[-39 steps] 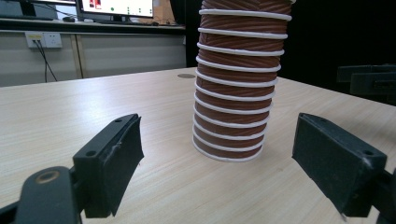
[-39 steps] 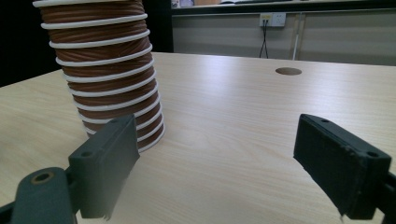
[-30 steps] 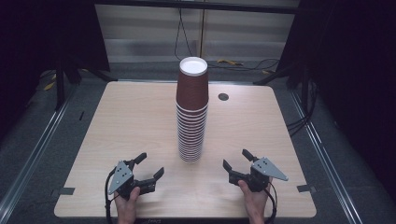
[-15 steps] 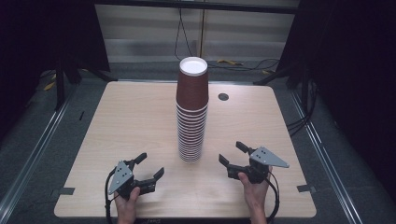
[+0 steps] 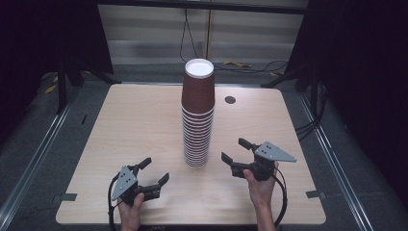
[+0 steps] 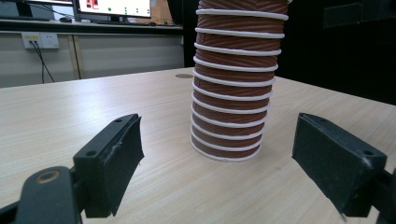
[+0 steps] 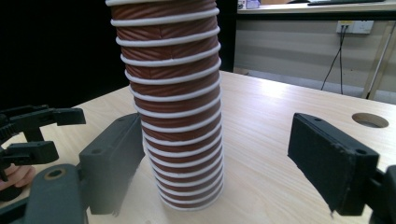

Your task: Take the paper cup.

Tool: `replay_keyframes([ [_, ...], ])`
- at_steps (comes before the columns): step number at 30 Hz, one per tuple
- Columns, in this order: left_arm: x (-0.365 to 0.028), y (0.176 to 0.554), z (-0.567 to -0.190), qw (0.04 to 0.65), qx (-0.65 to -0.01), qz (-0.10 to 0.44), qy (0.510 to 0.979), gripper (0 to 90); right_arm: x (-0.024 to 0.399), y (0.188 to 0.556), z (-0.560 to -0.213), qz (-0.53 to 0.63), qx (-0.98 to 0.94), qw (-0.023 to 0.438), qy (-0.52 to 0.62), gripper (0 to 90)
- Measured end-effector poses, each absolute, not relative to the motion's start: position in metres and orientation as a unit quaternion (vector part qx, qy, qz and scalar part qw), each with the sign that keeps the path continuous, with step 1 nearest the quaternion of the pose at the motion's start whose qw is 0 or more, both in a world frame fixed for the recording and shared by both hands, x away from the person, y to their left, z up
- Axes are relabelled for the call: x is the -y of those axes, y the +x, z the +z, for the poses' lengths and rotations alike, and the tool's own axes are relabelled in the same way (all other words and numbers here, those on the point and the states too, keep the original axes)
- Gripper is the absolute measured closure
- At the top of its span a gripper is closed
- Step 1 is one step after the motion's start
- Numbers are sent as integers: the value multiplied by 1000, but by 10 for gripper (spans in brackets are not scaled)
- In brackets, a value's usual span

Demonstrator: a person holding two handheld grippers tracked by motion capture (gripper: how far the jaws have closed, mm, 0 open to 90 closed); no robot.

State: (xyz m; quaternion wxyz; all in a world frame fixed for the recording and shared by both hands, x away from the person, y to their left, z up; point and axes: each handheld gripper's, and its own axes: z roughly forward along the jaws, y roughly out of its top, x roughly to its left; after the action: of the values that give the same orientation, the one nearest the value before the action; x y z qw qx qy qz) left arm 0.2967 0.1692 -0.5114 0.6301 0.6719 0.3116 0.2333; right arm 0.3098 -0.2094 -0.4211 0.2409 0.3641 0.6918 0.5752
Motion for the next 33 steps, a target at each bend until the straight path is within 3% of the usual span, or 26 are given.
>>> replay_keyframes([
  [26, -169, 297, -511, 630, -310, 232, 673, 158, 201, 327, -359, 582, -705, 241, 325, 172],
  [33, -169, 297, -511, 630, -307, 233, 674, 158, 199, 334, -344, 599, -709, 213, 306, 161],
])
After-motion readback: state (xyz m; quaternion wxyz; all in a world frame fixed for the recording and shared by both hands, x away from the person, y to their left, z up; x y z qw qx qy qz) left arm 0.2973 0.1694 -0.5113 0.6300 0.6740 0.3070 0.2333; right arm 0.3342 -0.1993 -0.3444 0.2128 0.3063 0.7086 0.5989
